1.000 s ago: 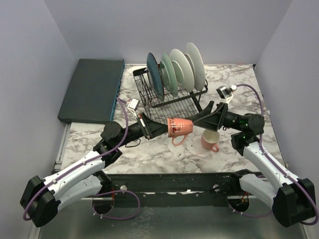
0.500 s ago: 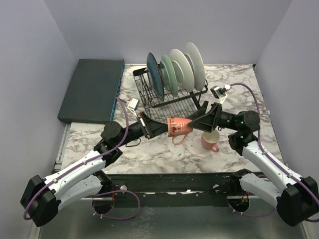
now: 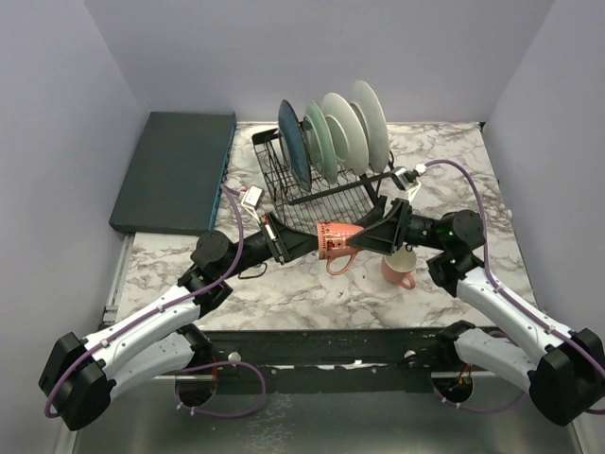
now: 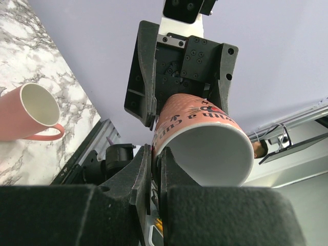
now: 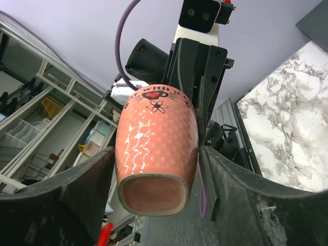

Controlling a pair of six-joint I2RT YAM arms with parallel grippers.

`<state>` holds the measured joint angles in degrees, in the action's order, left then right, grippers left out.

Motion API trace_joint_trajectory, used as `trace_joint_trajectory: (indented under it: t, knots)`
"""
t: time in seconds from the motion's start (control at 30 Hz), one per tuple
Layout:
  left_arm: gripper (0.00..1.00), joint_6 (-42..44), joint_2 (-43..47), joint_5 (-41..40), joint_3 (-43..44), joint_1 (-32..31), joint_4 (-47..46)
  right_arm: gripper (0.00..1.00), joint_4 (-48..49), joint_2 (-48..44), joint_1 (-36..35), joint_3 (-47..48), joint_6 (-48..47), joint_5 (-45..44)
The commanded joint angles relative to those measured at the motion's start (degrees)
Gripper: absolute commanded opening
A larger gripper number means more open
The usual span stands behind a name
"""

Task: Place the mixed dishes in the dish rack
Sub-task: Turn the cup upside down in the dish rack.

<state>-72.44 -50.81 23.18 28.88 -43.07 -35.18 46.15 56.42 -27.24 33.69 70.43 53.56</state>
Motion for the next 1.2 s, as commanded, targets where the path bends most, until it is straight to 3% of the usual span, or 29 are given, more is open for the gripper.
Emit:
trace_joint_trajectory:
  t: [0.0, 0.33, 0.43, 0.53, 0.67, 0.93, 1.17]
  knots:
    - [0.0, -0.4, 0.5, 0.0, 0.0, 0.4, -4.9, 0.71, -0.5, -0.2, -0.9, 1.7, -1.3, -1.7]
    - [0.0, -1.5, 1.0, -0.5, -1.6, 0.6, -3.2, 0.37, -4.1, -2.6, -1.0, 1.1, -3.8, -4.2]
    - [0.14, -1.4, 1.8, -1.1, -2.4, 0.7, -1.1, 0.32, -9.2, -4.2, -1.1, 2.7, -7.1, -5.4]
    - [0.31, -0.6, 3.3, -1.9, -2.7, 0.8, 2.4, 0.31, -16.9, -5.9, -1.1, 5.2, -11.5, -7.0]
    - [0.45, 1.3, 6.2, -3.3, -2.7, 0.8, 8.6, 0.29, -29.4, -8.3, -1.0, 9.2, -18.8, -10.4]
    - [0.52, 8.3, 12.5, -8.0, -0.6, 0.9, 24.4, 0.28, -59.7, -8.0, -1.1, 18.9, -35.2, -20.8]
    - [0.52, 14.6, 13.4, -10.5, 3.9, 1.0, 35.7, 0.28, -77.2, -4.2, -1.1, 25.1, -44.0, -34.2]
